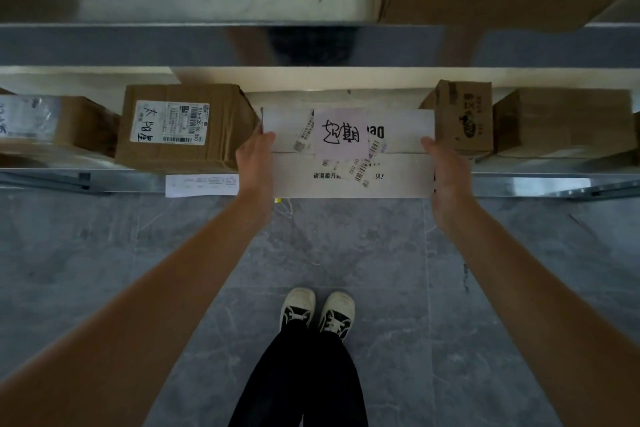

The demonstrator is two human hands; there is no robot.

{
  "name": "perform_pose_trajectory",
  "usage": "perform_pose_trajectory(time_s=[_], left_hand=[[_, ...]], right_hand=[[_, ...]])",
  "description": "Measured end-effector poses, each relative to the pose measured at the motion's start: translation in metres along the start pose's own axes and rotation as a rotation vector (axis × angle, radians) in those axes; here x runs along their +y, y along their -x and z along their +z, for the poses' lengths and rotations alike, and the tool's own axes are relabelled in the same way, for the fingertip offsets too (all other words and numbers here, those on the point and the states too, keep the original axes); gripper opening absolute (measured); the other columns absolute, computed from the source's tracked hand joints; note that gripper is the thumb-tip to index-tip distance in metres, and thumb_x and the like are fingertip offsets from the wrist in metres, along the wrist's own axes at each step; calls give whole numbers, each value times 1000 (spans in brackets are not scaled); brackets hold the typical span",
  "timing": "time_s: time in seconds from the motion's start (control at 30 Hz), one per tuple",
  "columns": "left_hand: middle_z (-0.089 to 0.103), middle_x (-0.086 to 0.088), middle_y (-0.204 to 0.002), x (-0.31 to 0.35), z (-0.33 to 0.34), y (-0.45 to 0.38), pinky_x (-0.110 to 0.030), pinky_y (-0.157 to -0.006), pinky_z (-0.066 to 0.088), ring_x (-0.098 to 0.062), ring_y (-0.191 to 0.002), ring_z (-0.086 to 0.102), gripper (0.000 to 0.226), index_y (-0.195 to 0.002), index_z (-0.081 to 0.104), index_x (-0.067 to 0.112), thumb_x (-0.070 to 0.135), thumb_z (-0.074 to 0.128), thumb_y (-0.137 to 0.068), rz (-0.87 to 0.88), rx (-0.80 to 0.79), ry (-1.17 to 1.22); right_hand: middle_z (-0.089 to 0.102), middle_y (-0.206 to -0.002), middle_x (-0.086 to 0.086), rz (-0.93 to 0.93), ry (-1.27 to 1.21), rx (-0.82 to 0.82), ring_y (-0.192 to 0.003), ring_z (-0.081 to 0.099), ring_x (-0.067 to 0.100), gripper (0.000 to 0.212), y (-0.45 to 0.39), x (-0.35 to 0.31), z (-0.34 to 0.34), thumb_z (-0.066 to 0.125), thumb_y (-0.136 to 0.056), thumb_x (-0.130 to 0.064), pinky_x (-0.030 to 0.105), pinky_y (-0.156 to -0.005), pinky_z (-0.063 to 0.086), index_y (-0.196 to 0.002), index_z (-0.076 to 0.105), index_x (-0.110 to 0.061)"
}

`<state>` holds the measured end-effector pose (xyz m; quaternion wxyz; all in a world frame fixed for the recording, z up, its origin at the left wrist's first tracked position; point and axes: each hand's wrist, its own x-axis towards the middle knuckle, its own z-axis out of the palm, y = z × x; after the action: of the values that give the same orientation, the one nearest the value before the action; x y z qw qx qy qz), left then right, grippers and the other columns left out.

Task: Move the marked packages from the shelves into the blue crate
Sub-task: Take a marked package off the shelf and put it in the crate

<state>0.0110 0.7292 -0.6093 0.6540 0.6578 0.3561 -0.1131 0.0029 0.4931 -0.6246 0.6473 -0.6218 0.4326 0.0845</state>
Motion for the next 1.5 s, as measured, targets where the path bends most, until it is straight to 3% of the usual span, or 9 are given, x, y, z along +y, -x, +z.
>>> perform_pose_trajectory(time_s=[0.13, 0.23, 0.33, 0.5, 0.67, 0.8, 1.03, 1.33, 1.5], left_hand=[[62, 22, -83, 2, -5, 5, -17, -56, 40, 3, -70, 55, 31, -118, 60, 33, 30, 42, -93, 36, -2, -113], [61, 26, -74, 10, -6, 23, -5, -44, 40, 11, -61, 57, 25, -114, 57, 34, 26, 43, -96, 63, -51, -162], [57, 19, -86, 26, 2, 53, -1, -42, 36, 3, -72, 53, 30, -126, 52, 29, 23, 43, -98, 72, -111, -189], [58, -4, -120, 54, 19, 121, -24, -76, 45, -14, -89, 57, 37, -136, 47, 20, 27, 43, -99, 60, -259, -242], [57, 7, -96, 82, 50, 189, -4, -45, 38, 2, -70, 47, 34, -134, 45, 18, 23, 40, -101, 164, -386, -414], [61, -14, -119, 85, 94, 248, -27, -70, 46, -20, -88, 60, 31, -129, 47, 15, 20, 40, -99, 172, -558, -492], [58, -12, -122, 74, 196, 358, -40, -91, 49, -31, -107, 58, 38, -136, 42, 18, 21, 44, -97, 208, -822, -667], [58, -7, -117, 29, 328, 477, -26, -65, 44, -16, -87, 58, 33, -131, 43, 16, 20, 45, -98, 263, -1066, -757], [61, -11, -120, 8, 390, 536, -33, -80, 49, -25, -98, 60, 28, -123, 48, 24, 21, 48, -96, 375, -1187, -860]], right_hand=[[68, -109, 1, 22, 19, 22, -104, 63, 24, 7, 11, 4, -4, 65, -88, -35, 46, -99, 50, -93, 66, -31], [66, -107, 2, 65, 45, 15, -103, 61, 25, 14, 31, 4, -19, 63, -89, -39, 47, -99, 49, -99, 65, -29], [65, -104, 5, 95, 70, 43, -100, 60, 27, 14, 60, -5, -44, 61, -90, -41, 49, -99, 48, -89, 64, -27], [63, -119, 11, 100, 57, 162, -108, 60, 34, 21, 124, -21, -104, 57, -90, -46, 54, -100, 46, -100, 61, -29], [63, -109, 9, 129, -57, 263, -89, 61, 25, 21, 183, -35, -169, 57, -90, -46, 42, -87, 49, -95, 61, -26], [62, -99, 6, 120, -134, 356, -78, 58, 17, 34, 216, -34, -231, 56, -94, -39, 29, -67, 43, -121, 59, -19], [65, -110, 13, 129, -333, 520, -90, 62, 28, 24, 267, -15, -363, 58, -93, -36, 42, -87, 50, -108, 60, -18], [65, -101, 8, 151, -484, 684, -93, 63, 29, 26, 311, 3, -521, 60, -92, -37, 48, -85, 54, -108, 57, -16], [64, -114, 14, 148, -535, 746, -103, 62, 35, 33, 334, 11, -594, 59, -94, -35, 54, -94, 51, -117, 58, -12]])
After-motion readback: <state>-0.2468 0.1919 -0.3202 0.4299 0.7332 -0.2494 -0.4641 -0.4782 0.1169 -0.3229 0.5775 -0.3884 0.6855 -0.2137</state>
